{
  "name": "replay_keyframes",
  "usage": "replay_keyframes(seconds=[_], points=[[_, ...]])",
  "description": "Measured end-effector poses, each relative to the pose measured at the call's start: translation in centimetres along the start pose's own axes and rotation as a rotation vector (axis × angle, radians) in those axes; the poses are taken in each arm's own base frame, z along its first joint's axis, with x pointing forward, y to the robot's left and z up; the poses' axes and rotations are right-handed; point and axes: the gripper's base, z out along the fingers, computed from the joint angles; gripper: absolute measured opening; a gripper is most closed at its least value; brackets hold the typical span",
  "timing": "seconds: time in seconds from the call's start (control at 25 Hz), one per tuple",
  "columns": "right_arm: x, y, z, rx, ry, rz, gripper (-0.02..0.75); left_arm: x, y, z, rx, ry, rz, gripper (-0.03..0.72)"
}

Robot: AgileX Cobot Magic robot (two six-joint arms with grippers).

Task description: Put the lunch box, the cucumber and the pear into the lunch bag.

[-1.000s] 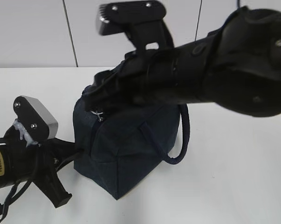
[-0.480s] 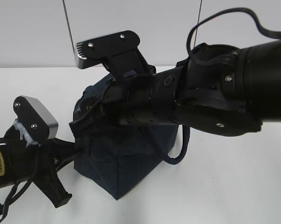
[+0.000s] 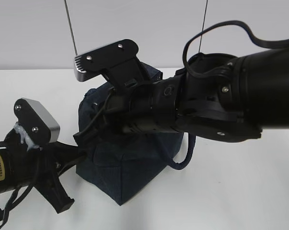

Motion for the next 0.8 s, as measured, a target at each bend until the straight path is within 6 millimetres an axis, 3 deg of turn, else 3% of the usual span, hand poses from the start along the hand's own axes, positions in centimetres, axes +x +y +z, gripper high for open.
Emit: replay_keyframes(seconds=[0.48, 0.72, 0.8], points=[[-0.4, -0.24, -0.54, 0.026, 0.011, -0.008, 0.036, -0.22, -0.02, 0.0, 0.001, -0.024, 0.0, 0.003], [-0.84, -0.07, -0.7, 0.007, -0.024, -0.011, 0.209, -0.12, -0.02, 0.0, 0.001, -0.013, 0.0, 0.003], [-0.89, -0.05, -0.73, 0.005, -0.028, -0.011, 0.231, -0.1, -0.02, 0.0, 0.001, -0.01, 0.0, 0.003]])
